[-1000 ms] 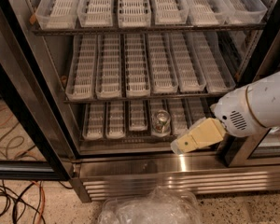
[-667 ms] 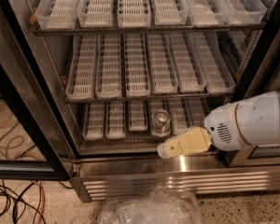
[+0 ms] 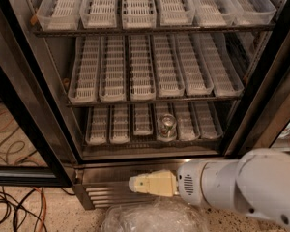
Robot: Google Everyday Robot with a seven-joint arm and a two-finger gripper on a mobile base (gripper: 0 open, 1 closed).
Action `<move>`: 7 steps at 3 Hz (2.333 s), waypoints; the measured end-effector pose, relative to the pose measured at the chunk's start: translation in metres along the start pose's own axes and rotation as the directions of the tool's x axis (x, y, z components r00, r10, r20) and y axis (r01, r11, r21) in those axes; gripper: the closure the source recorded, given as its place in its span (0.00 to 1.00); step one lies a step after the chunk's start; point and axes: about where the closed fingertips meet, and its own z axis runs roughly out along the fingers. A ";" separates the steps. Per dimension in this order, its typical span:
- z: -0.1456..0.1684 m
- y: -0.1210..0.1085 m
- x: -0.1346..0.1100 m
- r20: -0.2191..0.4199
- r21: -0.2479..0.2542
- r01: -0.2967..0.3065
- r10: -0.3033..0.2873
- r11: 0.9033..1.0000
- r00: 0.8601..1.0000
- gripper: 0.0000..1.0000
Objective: Pick 7up can from bottom shelf of fridge
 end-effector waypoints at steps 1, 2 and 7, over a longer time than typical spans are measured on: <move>0.007 -0.007 -0.002 0.040 0.036 -0.029 0.027 0.999 0.999 0.00; 0.007 -0.007 -0.002 0.040 0.036 -0.029 0.027 0.999 0.999 0.00; 0.028 -0.121 -0.048 0.424 0.209 -0.323 0.213 0.923 0.881 0.00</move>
Offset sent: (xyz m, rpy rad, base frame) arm 0.0048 -0.0008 -0.0102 -0.0023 -0.0093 -0.0592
